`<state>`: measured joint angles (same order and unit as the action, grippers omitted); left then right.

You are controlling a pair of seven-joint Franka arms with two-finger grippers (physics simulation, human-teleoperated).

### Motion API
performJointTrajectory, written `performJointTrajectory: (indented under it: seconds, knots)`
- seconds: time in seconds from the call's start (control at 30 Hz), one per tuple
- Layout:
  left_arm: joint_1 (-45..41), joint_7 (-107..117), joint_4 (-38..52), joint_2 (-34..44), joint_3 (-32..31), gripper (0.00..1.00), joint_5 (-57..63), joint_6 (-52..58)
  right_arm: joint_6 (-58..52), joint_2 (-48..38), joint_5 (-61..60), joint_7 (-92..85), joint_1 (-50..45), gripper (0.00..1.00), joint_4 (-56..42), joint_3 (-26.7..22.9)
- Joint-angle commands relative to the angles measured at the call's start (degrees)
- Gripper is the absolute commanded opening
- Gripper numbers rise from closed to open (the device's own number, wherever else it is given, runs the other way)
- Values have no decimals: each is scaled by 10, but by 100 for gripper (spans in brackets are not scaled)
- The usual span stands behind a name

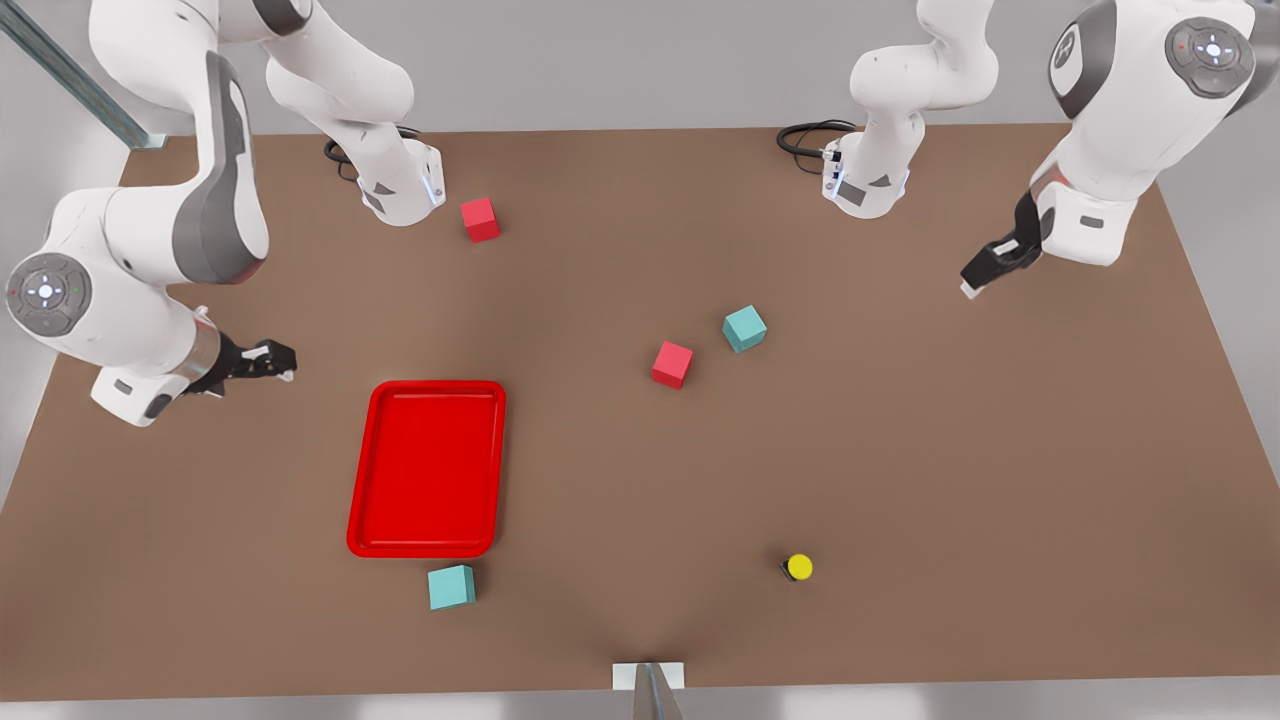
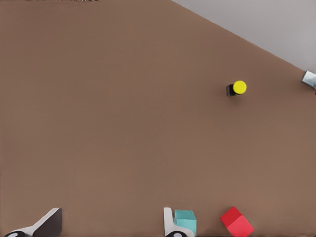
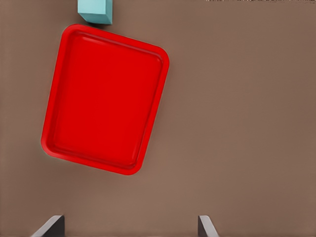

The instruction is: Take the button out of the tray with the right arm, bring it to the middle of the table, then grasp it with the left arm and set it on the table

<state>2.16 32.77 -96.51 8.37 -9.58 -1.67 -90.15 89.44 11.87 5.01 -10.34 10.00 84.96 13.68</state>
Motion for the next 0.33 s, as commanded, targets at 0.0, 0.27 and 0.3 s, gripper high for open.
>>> performJointTrajectory:
  seconds: [0.0,0.27,0.3]
  knots:
    - [-3,-361,4,-28,0,99,0,-19,16,-1,-2,-18,1,100,2,0]
    - [-1,-380,49,-133,-1,99,19,-71,30,3,-2,-18,5,100,14,0]
    - [-1,-380,49,-132,0,99,19,-71,30,3,-2,-18,4,100,14,0]
